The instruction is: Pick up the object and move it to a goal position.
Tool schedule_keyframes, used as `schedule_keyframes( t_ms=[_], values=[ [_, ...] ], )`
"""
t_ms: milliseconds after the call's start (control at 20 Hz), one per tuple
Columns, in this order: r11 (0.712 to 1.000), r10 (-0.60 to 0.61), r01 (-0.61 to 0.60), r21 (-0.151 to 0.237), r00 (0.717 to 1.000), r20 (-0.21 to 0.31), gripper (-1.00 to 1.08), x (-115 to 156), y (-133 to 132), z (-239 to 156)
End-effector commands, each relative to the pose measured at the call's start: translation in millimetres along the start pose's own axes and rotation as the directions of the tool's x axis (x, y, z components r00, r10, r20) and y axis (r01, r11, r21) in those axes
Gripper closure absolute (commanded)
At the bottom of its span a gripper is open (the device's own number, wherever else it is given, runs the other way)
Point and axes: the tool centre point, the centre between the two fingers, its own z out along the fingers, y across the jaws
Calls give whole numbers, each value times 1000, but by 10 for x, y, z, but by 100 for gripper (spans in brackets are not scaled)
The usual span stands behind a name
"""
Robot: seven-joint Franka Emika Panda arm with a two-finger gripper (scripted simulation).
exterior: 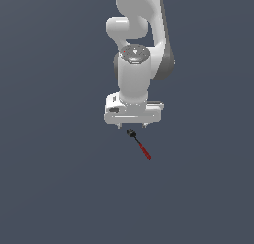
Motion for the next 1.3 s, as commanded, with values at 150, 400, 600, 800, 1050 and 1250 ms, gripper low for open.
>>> schedule_keyframes(
  t_ms=[150,400,600,800,1050,1250],
  values=[
    [1000,4,-4,-6,1000,6,-92,-18,43,24],
    [999,27,-26,-32,999,31,-92,-97,225,108],
    [999,32,-31,-34,999,32,-92,-103,241,108],
    [999,9,-8,-32,999,32,-92,-98,215,143],
    [998,-58,59,-31,998,35,-92,-96,157,262],
    [989,-143,144,-28,989,37,-92,-96,78,410]
  ],
)
